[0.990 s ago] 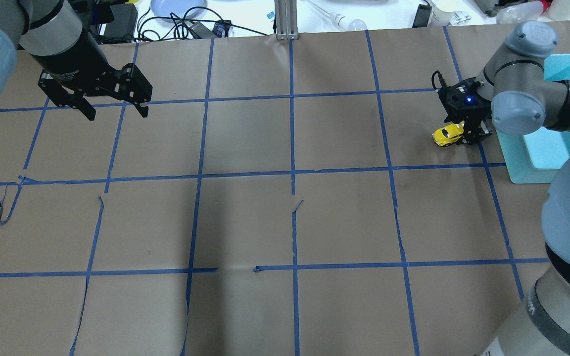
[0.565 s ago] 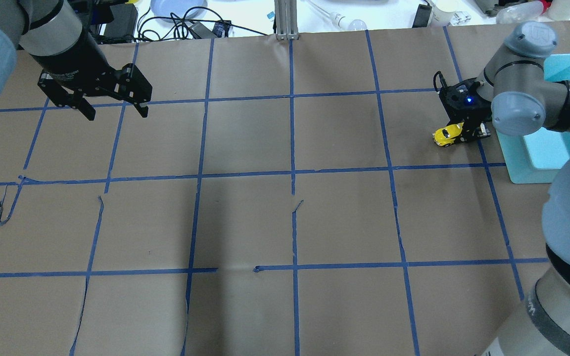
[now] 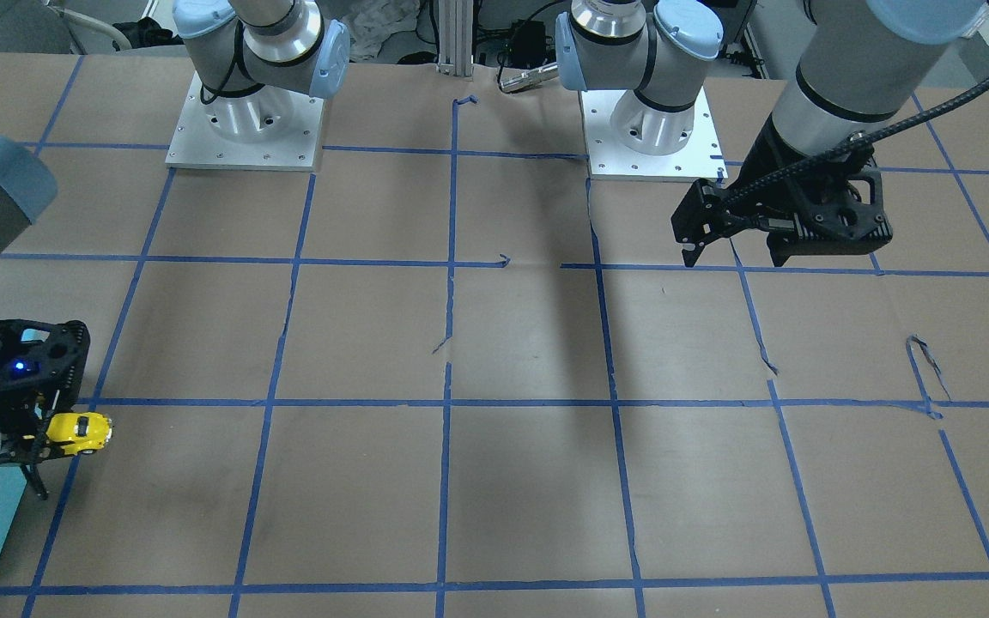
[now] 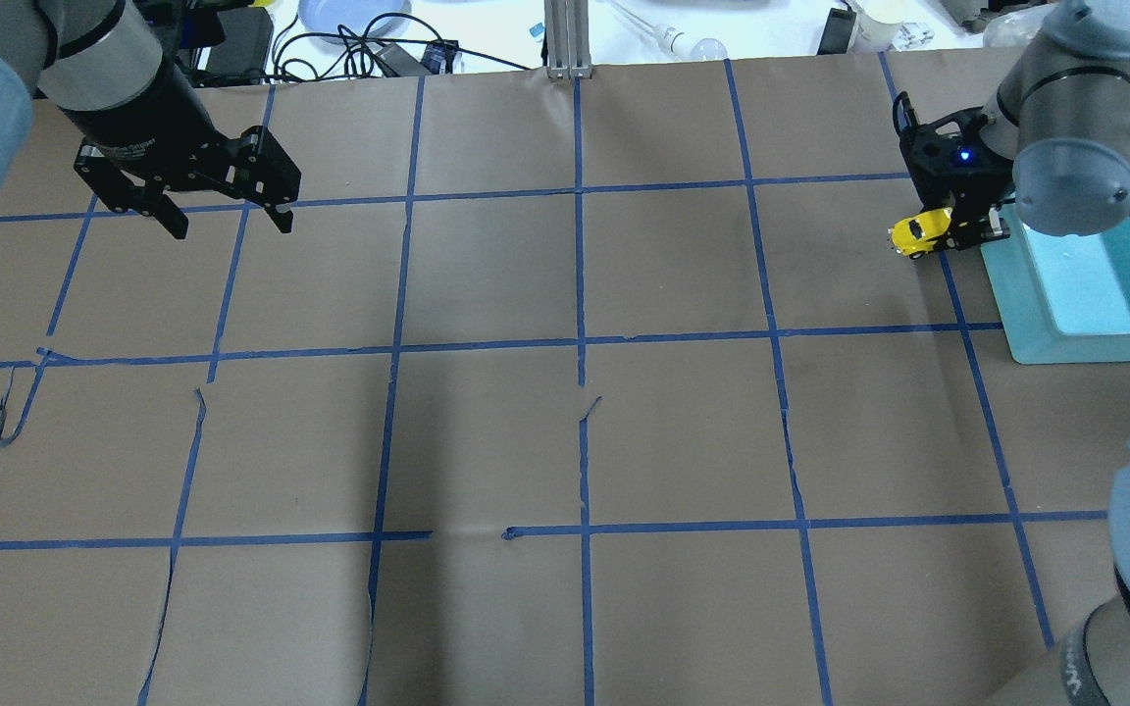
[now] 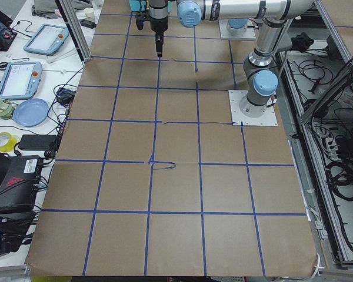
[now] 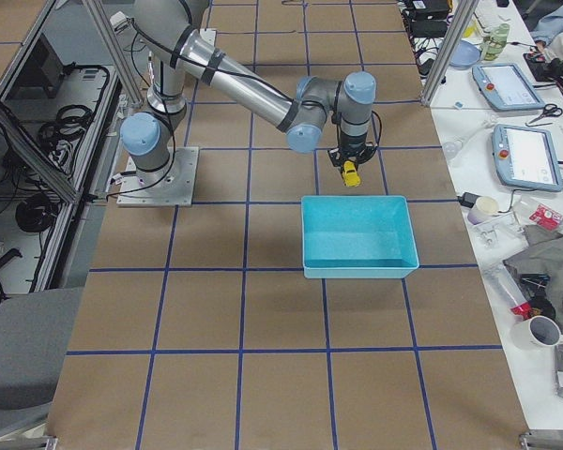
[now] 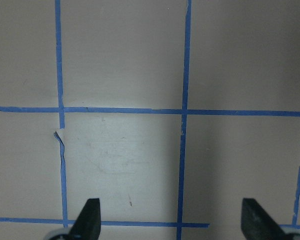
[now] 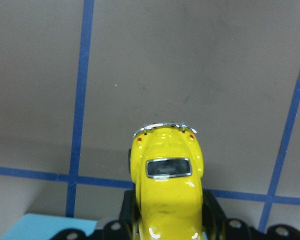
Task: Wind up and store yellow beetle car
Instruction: 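Lift the car with the right gripper over the blue bin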
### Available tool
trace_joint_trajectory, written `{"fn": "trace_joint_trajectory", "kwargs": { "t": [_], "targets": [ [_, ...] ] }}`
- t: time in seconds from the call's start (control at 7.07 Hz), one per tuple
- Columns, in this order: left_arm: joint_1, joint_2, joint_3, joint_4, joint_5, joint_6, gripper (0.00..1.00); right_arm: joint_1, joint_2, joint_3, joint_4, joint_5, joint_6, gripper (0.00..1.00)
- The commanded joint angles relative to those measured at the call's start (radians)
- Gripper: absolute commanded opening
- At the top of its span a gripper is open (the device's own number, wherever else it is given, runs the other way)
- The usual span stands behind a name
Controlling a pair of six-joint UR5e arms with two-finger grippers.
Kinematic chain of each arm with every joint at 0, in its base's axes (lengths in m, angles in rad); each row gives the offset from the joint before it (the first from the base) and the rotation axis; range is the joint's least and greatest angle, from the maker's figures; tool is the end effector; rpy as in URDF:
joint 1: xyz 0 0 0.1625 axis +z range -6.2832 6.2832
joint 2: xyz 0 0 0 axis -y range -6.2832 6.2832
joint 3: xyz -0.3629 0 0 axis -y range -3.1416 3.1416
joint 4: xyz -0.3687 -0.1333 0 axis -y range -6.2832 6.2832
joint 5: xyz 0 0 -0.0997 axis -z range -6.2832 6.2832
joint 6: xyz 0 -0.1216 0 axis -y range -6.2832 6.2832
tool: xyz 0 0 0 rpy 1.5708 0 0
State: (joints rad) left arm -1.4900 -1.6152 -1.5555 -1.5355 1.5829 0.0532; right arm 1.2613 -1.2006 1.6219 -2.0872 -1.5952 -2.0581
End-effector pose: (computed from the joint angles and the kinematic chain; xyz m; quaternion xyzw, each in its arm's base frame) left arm -0.0922 -0.4942 0.3933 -0.0138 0.9999 -0.0027 0.0062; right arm -0.0521 -0.5908 0.2385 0.7658 -0.6412 0.0067 0.0486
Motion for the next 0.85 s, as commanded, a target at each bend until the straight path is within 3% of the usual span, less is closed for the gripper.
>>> {"fn": "trace_joint_trajectory", "kwargs": {
  "t": [0.0, 0.71],
  "targets": [
    [0.002, 0.000, 0.000, 0.000, 0.000, 0.001, 1.00, -0.035, -0.005, -0.106, 0.132, -0.037, -0.149, 0.00],
    [0.001, 0.005, -0.014, 0.001, -0.001, -0.003, 1.00, -0.149, 0.051, -0.160, 0.125, -0.031, -0.382, 0.00]
  ]
}}
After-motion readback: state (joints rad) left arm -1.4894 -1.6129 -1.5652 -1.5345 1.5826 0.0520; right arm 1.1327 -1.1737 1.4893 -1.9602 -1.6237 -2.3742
